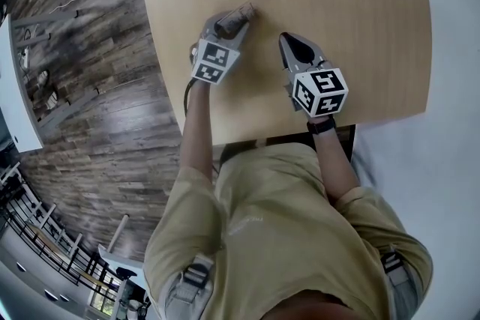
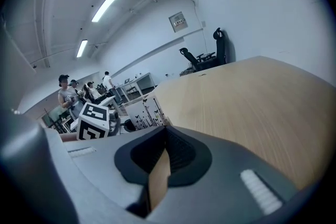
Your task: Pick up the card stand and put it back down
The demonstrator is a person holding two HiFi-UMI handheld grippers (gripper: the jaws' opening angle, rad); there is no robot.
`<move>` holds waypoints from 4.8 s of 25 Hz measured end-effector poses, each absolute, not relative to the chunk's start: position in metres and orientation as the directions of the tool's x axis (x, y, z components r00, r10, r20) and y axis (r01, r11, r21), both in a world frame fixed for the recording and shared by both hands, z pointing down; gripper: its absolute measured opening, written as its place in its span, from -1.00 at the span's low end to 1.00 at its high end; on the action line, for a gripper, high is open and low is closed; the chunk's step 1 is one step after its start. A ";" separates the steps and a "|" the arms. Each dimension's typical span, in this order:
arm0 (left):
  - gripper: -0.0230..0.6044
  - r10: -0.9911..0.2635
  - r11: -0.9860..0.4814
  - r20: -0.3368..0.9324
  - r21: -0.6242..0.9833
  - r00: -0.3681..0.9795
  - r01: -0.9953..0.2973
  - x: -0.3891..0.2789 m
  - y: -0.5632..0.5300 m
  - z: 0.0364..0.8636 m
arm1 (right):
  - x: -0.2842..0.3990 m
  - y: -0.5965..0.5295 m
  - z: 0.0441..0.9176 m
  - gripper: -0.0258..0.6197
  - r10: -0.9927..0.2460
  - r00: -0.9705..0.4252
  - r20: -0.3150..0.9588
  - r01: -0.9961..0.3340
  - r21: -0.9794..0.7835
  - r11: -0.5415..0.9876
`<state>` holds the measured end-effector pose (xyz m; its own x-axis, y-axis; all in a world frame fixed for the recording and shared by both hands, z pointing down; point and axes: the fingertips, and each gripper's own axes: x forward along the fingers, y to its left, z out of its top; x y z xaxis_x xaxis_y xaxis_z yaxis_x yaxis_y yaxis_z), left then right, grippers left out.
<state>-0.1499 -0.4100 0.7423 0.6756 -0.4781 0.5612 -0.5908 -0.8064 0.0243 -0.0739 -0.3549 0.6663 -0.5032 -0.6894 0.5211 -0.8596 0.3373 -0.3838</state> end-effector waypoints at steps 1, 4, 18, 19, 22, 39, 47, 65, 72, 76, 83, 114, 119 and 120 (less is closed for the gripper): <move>-0.56 -0.472 -0.810 0.566 0.025 0.676 -0.586 -0.149 -0.410 0.744 | -0.074 -0.355 0.667 -0.91 -0.690 -0.502 0.522 -0.860 -0.385 0.335; -0.60 -0.460 -0.818 0.574 0.021 0.677 -0.574 -0.150 -0.412 0.745 | -0.076 -0.356 0.666 -0.91 -0.693 -0.501 0.518 -0.860 -0.388 0.332; -0.63 -0.485 -0.743 0.571 0.130 0.662 -0.656 -0.154 -0.393 0.710 | -0.072 -0.338 0.620 -0.91 -0.747 -0.478 0.462 -0.869 -0.370 0.328; -0.63 -0.490 -0.739 0.568 0.132 0.662 -0.661 -0.155 -0.390 0.703 | -0.074 -0.335 0.615 -0.91 -0.752 -0.477 0.454 -0.870 -0.365 0.331; -0.63 -0.513 -0.724 0.559 0.127 0.651 -0.678 -0.163 -0.379 0.680 | -0.080 -0.325 0.597 -0.91 -0.770 -0.472 0.429 -0.875 -0.332 0.352; -0.63 -0.765 -0.607 0.266 0.008 0.586 -0.795 -0.203 -0.319 0.432 | -0.107 -0.275 0.445 -0.91 -0.853 -0.484 0.198 -0.873 -0.173 0.455; -0.63 -0.867 -0.484 0.133 0.003 0.480 -0.875 -0.236 -0.267 0.380 | -0.097 -0.244 0.409 -0.91 -0.887 -0.445 0.125 -0.894 -0.120 0.432; -0.62 -0.899 -0.437 0.071 -0.057 0.433 -0.898 -0.240 -0.212 0.380 | -0.090 -0.206 0.380 -0.91 -0.913 -0.406 0.046 -0.913 -0.068 0.403; -0.63 -0.894 -0.448 0.025 -0.046 0.447 -0.893 -0.232 -0.212 0.369 | -0.076 -0.204 0.380 -0.91 -0.922 -0.385 0.045 -0.922 -0.067 0.382; -0.63 -0.888 -0.461 0.027 -0.051 0.460 -0.886 -0.227 -0.210 0.371 | -0.070 -0.202 0.381 -0.91 -0.926 -0.374 0.046 -0.926 -0.064 0.371; -0.63 -0.848 -0.530 0.051 -0.045 0.528 -0.847 -0.202 -0.201 0.370 | -0.049 -0.186 0.376 -0.91 -0.947 -0.317 0.043 -0.946 -0.081 0.313; -0.63 -0.357 -0.933 0.176 -0.018 0.918 -0.359 0.270 -0.059 0.406 | 0.373 0.006 0.397 -0.91 -0.968 0.234 0.094 -0.948 -0.197 -0.249; -0.63 -0.331 -0.941 0.238 -0.008 0.913 -0.339 0.293 -0.090 0.439 | 0.382 -0.023 0.432 -0.91 -0.965 0.216 0.152 -0.945 -0.217 -0.245; -0.63 -0.326 -0.942 0.247 -0.006 0.912 -0.335 0.297 -0.099 0.445 | 0.383 -0.030 0.437 -0.91 -0.964 0.213 0.161 -0.944 -0.219 -0.245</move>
<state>0.2974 -0.0991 0.4448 0.9125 -0.3262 0.2469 -0.3352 -0.9421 -0.0063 0.3832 -0.0299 0.4372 0.2127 -0.9637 0.1613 -0.9445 -0.2451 -0.2190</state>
